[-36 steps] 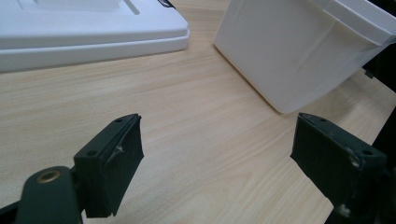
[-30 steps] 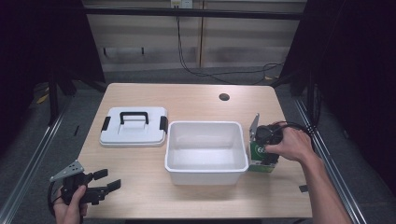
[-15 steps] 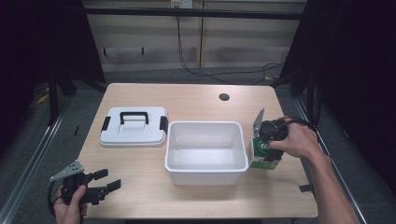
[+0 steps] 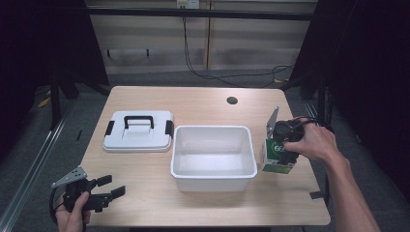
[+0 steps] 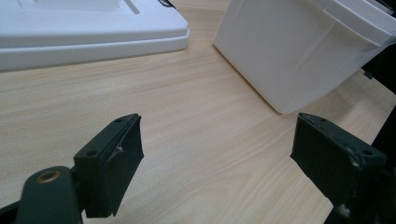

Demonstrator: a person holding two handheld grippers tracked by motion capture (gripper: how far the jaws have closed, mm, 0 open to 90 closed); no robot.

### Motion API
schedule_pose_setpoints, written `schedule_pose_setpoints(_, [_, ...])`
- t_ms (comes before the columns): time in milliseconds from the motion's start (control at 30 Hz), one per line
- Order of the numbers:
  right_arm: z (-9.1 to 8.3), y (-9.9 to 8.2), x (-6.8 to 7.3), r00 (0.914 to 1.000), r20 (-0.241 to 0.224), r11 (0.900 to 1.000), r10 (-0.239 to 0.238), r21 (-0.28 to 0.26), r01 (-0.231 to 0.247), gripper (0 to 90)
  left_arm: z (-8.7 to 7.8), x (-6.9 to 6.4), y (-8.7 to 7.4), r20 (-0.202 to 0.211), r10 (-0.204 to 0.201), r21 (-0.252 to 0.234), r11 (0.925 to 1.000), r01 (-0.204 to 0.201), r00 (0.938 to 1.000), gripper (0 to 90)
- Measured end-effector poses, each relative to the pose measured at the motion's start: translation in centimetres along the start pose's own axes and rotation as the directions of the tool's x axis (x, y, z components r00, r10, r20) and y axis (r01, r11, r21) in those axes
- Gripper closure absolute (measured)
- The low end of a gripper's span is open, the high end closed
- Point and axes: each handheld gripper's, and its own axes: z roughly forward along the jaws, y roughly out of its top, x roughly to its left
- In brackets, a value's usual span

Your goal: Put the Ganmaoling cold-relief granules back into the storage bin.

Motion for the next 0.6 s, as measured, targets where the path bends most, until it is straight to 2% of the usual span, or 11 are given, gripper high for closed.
schedule_pose_setpoints(267, [-1.1,-0.3,0.1,1.0,0.006,1.0,-0.005,-0.007,0.005,16.2,0.1,0.0,0.0,0.004,-0.001,0.005,1.0,0.001,1.0,16.2])
schedule_pose_setpoints(300, [-1.2,-0.4,0.2,0.9999,0.006,0.9999,0.01,-0.007,-0.01,16.2,0.1,0.0,0.0,0.004,-0.001,0.005,1.0,0.001,1.0,16.2])
schedule_pose_setpoints(333, [-1.4,-0.4,0.1,0.9999,0.01,0.9999,-0.007,-0.013,0.007,16.2,0.1,0.0,0.0,0.004,-0.004,0.003,1.0,0.004,1.0,16.2])
schedule_pose_setpoints(600, [-3.1,-0.2,0.3,0.9997,0.022,1.0,-0.006,0.0,0.006,16.2,0.1,0.0,0.0,0.005,-0.001,0.004,1.0,0.001,1.0,16.2])
